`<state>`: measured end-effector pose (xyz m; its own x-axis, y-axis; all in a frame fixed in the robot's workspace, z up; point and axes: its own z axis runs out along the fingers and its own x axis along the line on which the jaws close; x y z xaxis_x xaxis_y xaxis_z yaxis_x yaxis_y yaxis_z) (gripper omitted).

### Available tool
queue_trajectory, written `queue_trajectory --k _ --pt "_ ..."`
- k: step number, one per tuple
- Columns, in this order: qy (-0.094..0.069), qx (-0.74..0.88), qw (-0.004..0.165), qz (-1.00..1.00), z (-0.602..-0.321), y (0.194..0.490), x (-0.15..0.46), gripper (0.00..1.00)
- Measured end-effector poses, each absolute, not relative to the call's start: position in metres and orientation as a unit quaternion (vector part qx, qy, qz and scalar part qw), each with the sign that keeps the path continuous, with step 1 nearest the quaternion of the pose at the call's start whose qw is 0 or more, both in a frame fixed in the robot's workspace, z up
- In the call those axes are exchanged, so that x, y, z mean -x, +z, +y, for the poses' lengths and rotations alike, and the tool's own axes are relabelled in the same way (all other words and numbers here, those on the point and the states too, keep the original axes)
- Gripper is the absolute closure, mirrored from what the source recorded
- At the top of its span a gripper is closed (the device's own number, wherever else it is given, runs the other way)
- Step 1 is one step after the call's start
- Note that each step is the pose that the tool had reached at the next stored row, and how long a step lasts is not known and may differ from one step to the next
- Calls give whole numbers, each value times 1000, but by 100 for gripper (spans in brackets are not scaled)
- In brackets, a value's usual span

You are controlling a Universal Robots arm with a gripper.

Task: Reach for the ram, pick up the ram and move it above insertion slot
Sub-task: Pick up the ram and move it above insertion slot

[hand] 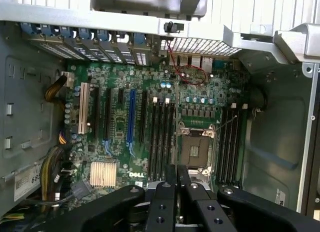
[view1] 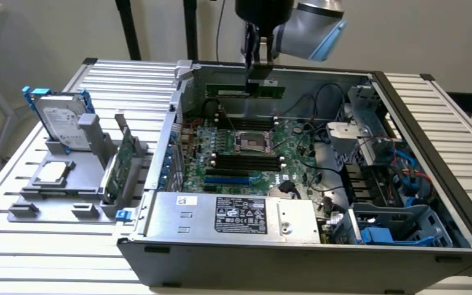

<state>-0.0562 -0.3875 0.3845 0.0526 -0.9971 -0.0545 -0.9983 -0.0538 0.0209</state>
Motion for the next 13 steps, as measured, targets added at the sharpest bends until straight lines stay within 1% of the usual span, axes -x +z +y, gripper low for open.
queue_trajectory --k 13 --pt "29 725 11 689 -385 384 47 87"
